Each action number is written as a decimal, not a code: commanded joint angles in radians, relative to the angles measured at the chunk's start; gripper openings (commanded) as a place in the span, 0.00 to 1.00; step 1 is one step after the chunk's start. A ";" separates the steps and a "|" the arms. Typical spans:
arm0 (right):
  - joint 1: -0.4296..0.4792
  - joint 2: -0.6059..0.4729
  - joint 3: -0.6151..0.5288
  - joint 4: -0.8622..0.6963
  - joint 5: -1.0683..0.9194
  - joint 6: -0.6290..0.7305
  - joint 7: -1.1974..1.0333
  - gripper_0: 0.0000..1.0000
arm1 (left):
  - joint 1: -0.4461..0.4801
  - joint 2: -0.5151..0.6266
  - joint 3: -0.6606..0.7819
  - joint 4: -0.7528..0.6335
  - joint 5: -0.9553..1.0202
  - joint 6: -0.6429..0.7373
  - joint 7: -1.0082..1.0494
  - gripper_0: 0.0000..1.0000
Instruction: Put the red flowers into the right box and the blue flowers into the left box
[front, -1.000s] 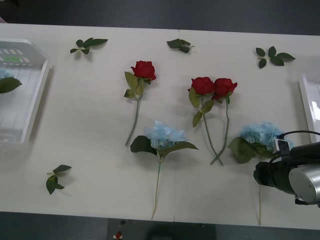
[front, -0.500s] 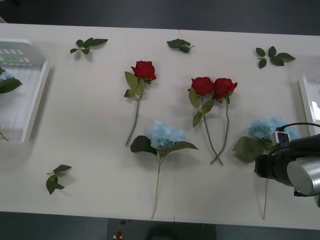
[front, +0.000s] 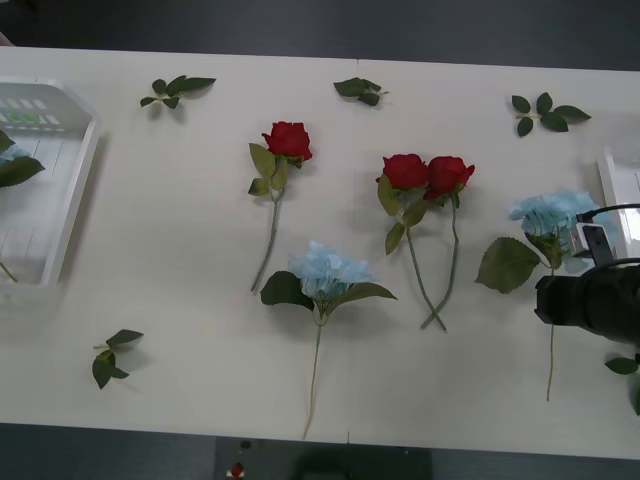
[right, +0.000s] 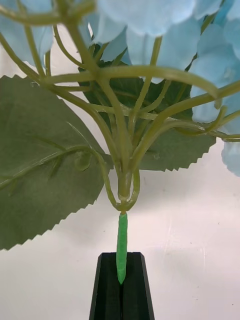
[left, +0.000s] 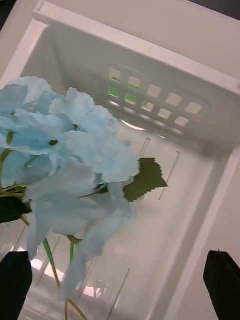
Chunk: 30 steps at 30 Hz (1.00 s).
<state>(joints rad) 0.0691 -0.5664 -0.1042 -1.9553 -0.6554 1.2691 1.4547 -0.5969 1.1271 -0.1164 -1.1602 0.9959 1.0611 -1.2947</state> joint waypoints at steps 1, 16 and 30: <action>-0.052 0.007 -0.045 -0.054 -0.093 0.036 0.130 0.00 | -0.017 0.017 0.055 -0.141 0.018 0.086 0.057 1.00; -0.180 0.008 -0.126 -0.056 -0.537 0.096 0.282 0.00 | -0.017 -0.139 0.055 -0.377 -0.026 0.131 0.248 1.00; -0.316 0.051 -0.126 0.022 -0.894 0.093 0.263 0.00 | 0.046 -0.199 0.123 -0.593 0.231 0.135 0.282 1.00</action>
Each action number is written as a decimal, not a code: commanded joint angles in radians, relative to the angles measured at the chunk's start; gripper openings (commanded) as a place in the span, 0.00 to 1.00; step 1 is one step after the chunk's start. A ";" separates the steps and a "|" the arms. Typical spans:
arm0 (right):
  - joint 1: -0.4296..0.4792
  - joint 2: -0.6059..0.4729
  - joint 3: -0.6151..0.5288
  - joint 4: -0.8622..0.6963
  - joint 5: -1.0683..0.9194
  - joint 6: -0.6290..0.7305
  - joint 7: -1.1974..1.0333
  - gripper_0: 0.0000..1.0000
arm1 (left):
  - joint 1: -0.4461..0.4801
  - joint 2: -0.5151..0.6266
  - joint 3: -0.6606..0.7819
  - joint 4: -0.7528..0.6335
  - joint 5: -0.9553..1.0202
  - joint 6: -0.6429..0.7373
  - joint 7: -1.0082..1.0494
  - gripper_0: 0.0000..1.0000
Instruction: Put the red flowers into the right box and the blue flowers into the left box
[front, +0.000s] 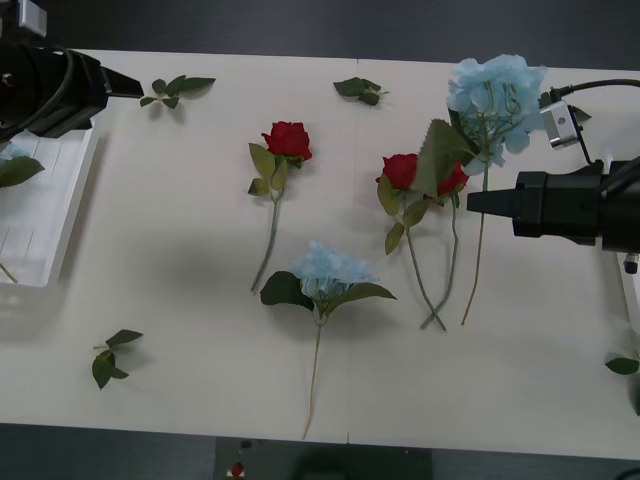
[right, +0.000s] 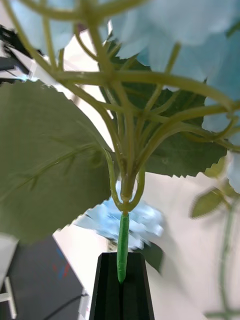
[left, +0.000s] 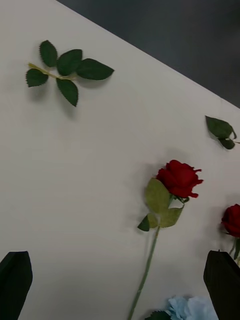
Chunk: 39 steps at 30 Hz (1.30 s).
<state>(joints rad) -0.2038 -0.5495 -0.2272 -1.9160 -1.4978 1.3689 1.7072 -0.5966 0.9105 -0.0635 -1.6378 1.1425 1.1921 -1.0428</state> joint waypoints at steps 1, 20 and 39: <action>-0.051 0.036 -0.003 -0.017 -0.064 -0.008 0.009 0.00 | 0.066 0.018 0.090 -0.140 0.117 0.004 0.027 1.00; -0.200 0.082 0.000 -0.018 -0.288 -0.065 0.000 0.00 | 0.343 -0.081 0.228 -0.617 0.364 -0.075 0.004 1.00; -0.296 0.112 0.108 -0.017 -0.354 -0.198 -0.020 0.00 | 0.320 -0.257 -0.041 -0.715 0.204 -0.273 0.015 1.00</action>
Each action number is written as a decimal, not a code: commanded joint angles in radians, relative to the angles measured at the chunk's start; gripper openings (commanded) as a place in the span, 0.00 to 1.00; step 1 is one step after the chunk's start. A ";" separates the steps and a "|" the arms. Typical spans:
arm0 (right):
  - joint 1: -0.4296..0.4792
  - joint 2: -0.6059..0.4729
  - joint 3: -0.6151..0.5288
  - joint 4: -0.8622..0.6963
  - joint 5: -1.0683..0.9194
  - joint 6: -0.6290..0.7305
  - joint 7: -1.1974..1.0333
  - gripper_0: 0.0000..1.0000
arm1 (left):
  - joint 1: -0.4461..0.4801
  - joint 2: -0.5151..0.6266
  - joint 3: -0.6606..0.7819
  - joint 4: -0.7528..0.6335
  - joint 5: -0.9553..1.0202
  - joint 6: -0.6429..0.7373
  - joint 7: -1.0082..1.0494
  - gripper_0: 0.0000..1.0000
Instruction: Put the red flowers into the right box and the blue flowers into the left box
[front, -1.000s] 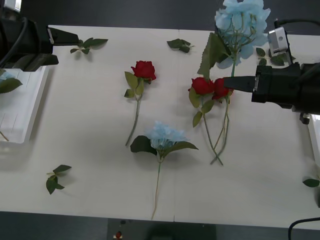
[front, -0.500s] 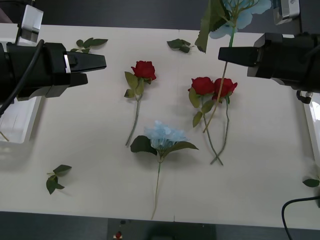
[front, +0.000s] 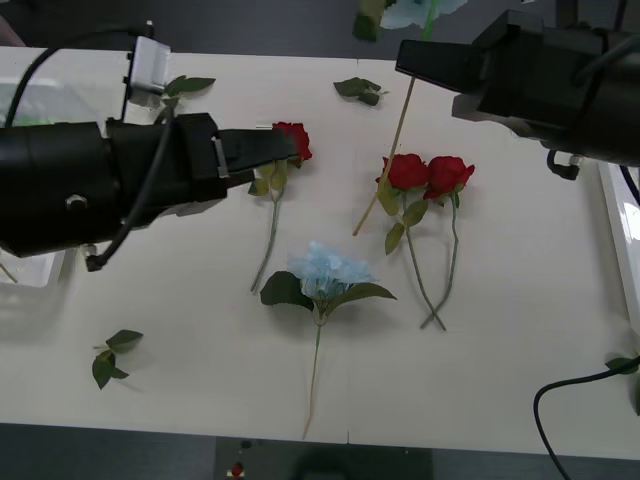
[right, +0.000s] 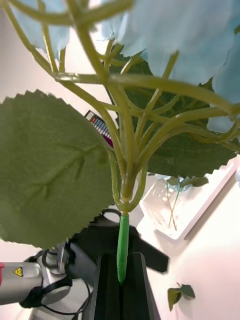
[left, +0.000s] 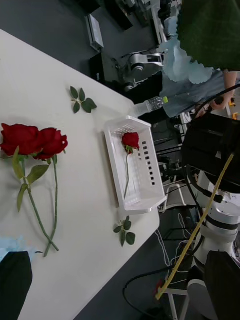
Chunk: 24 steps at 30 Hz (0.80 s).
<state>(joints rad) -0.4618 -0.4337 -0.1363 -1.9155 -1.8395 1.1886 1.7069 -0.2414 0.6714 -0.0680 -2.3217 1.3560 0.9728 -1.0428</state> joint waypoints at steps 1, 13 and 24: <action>-0.040 -0.003 0.020 -0.019 -0.014 -0.023 -0.021 0.00 | -0.035 -0.023 -0.041 -0.033 -0.011 -0.059 0.015 1.00; -0.055 0.006 0.046 -0.019 -0.020 -0.029 -0.043 0.00 | -0.062 -0.042 -0.107 -0.093 0.000 -0.062 0.027 1.00; -0.055 0.006 0.046 -0.019 -0.020 -0.029 -0.043 0.00 | -0.128 -0.089 -0.199 -0.088 -0.147 -0.062 0.060 0.96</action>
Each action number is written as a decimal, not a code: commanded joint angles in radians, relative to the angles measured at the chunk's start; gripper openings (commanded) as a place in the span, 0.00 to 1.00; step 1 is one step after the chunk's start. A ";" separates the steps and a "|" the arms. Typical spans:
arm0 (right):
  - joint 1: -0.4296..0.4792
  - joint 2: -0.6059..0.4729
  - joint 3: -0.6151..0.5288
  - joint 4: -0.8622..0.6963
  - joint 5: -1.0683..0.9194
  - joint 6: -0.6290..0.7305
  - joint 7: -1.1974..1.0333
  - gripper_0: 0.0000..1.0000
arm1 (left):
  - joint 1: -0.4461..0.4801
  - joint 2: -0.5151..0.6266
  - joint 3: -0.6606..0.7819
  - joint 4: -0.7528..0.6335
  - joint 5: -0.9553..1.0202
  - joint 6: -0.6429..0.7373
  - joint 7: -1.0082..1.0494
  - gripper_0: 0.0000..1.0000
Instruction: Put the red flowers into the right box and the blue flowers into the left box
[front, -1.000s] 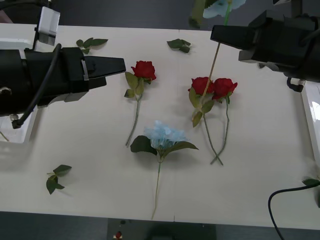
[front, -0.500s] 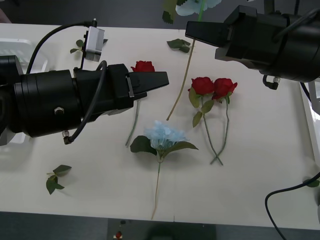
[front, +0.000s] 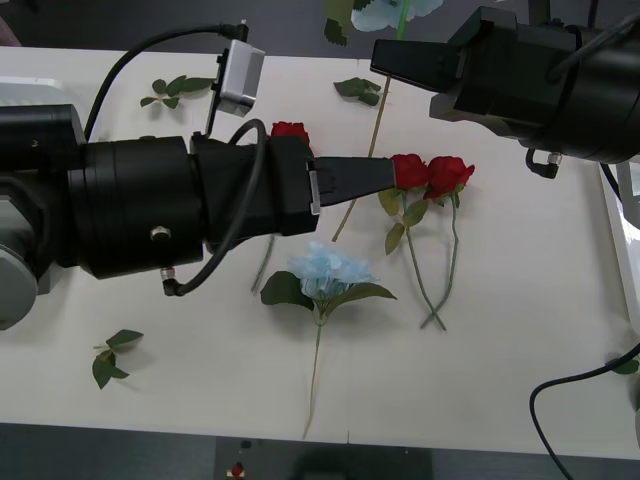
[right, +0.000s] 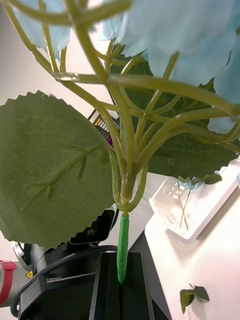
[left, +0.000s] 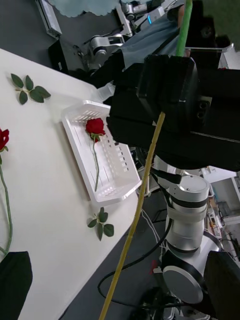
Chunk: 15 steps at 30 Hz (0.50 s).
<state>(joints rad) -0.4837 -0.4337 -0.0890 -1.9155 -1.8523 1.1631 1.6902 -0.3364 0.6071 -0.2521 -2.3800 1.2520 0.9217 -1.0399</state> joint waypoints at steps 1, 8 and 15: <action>-0.033 0.006 -0.001 -0.019 -0.007 -0.003 -0.026 0.00 | -0.036 -0.026 -0.018 -0.030 -0.049 -0.010 0.060 0.91; -0.033 0.006 -0.001 -0.019 -0.007 -0.003 -0.026 0.00 | -0.039 -0.032 -0.036 -0.030 -0.080 -0.010 0.081 0.00; -0.033 0.006 -0.001 -0.019 -0.007 -0.003 -0.026 0.00 | -0.041 -0.032 -0.044 -0.030 -0.089 -0.010 0.087 0.00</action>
<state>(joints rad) -0.4837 -0.4337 -0.0890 -1.9155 -1.8523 1.1631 1.6901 -0.3570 0.5739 -0.2912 -2.3800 1.1749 0.9217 -0.9921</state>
